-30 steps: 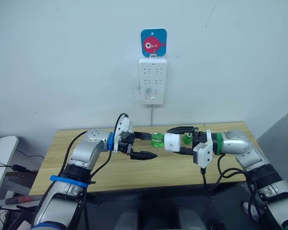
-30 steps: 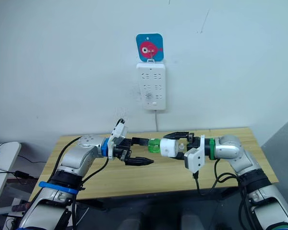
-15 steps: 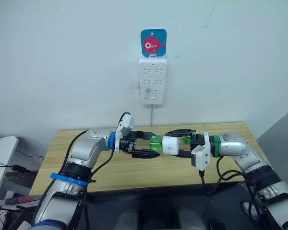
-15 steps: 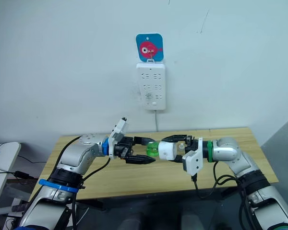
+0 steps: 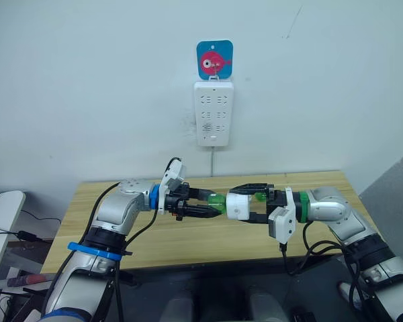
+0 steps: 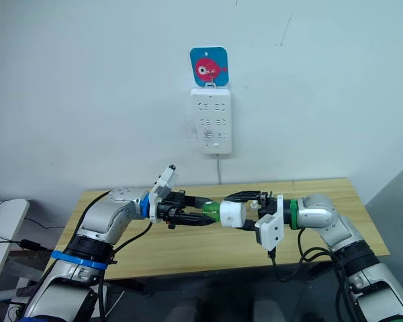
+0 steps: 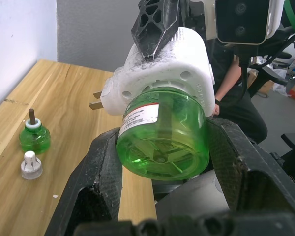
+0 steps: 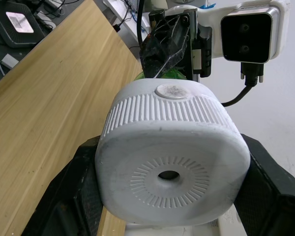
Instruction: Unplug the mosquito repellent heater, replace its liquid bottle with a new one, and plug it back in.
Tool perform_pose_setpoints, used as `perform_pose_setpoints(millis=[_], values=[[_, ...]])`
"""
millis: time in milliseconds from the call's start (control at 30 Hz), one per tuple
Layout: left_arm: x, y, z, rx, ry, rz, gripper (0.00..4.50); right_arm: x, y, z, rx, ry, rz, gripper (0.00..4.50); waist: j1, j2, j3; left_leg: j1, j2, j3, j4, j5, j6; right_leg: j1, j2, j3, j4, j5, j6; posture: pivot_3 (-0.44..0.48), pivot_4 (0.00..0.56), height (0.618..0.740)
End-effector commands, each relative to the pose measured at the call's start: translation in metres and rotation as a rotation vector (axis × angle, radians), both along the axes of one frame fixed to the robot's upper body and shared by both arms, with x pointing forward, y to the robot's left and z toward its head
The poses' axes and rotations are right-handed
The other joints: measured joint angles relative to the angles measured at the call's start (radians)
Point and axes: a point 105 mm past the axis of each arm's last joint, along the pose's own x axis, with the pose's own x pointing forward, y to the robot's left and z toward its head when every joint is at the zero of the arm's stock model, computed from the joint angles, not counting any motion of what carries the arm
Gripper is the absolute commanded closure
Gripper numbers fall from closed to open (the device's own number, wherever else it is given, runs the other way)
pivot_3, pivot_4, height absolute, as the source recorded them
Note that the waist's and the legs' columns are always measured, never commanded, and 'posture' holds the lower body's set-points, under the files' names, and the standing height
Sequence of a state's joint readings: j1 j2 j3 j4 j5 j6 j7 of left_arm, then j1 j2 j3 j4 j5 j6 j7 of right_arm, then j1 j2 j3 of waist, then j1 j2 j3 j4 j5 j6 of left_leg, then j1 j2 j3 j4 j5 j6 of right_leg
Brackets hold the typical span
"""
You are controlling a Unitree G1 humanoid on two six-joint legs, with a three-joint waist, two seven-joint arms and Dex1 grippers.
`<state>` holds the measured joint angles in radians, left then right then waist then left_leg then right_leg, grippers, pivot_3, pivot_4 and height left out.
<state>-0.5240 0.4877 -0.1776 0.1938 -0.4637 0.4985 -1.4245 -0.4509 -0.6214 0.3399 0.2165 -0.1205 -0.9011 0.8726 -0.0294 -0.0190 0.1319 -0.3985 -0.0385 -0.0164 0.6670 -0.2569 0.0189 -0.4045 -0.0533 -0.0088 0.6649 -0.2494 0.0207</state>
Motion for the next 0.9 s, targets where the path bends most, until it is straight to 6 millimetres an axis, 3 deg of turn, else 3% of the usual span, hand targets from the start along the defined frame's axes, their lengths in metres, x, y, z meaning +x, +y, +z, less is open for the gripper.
perform_pose_setpoints(millis=[33, 133, 167, 367, 500, 600, 767, 900], values=[[-0.003, -0.004, 0.006, -0.013, -0.044, -0.016, 2.15, 0.0, 0.003, 0.016, 0.076, 0.004, -0.004, 1.14, 0.0, 0.0, 0.0, 0.0, 0.0, 0.0, 0.0, 0.0, 0.0, 0.0, 0.0, 0.0, 0.0, 0.0, 0.0, -0.051, 0.101, 0.74], [-0.003, -0.005, 0.006, -0.014, -0.052, -0.014, 2.15, 0.002, 0.002, 0.016, 0.071, 0.037, -0.014, 0.13, 0.0, 0.0, 0.0, 0.0, 0.0, 0.0, 0.0, 0.0, 0.0, 0.0, 0.0, 0.0, 0.0, 0.0, 0.0, -0.051, 0.103, 0.74], [-0.003, -0.005, 0.006, -0.016, -0.055, -0.012, 2.15, 0.002, 0.002, 0.016, 0.072, 0.036, -0.014, 0.06, 0.0, 0.0, 0.0, 0.0, 0.0, 0.0, 0.0, 0.0, 0.0, 0.0, 0.0, 0.0, 0.0, 0.0, 0.0, -0.051, 0.103, 0.74], [0.003, -0.006, 0.008, -0.046, -0.123, 0.043, 2.15, 0.002, -0.004, 0.017, 0.086, 0.065, -0.034, 0.06, 0.001, 0.0, 0.0, 0.0, 0.0, 0.0, 0.0, 0.0, 0.0, 0.0, 0.0, 0.0, 0.0, 0.0, 0.0, -0.053, 0.107, 0.74], [0.015, -0.003, 0.011, -0.071, -0.265, 0.129, 2.15, -0.002, -0.018, 0.016, 0.161, 0.213, -0.115, 0.06, 0.004, 0.0, 0.0, 0.0, 0.0, 0.0, 0.001, 0.0, 0.0, 0.0, -0.001, 0.0, 0.0, 0.0, 0.0, -0.054, 0.114, 0.74], [0.02, 0.001, 0.007, -0.071, -0.364, 0.188, 2.15, -0.002, -0.028, 0.016, 0.239, 0.359, -0.211, 0.06, 0.004, 0.0, 0.0, 0.0, 0.0, 0.0, 0.0, 0.0, 0.0, 0.0, -0.001, 0.0, 0.0, 0.0, 0.0, -0.059, 0.119, 0.74], [0.019, 0.0, 0.003, -0.111, -0.446, 0.261, 2.15, 0.028, -0.046, 0.038, 0.608, 0.673, -0.494, 0.06, 0.002, 0.0, 0.0, 0.0, 0.001, 0.0, 0.0, 0.0, 0.0, 0.0, -0.001, 0.0, 0.0, 0.0, 0.0, -0.069, 0.125, 0.74], [0.018, -0.005, 0.009, -0.158, -0.571, 0.311, 2.15, 0.029, -0.046, 0.025, 0.889, 1.232, -0.61, 0.06, 0.006, 0.0, 0.0, 0.0, 0.001, -0.001, 0.0, 0.0, 0.0, 0.0, -0.002, 0.0, -0.001, 0.0, 0.0, -0.07, 0.128, 0.74]])
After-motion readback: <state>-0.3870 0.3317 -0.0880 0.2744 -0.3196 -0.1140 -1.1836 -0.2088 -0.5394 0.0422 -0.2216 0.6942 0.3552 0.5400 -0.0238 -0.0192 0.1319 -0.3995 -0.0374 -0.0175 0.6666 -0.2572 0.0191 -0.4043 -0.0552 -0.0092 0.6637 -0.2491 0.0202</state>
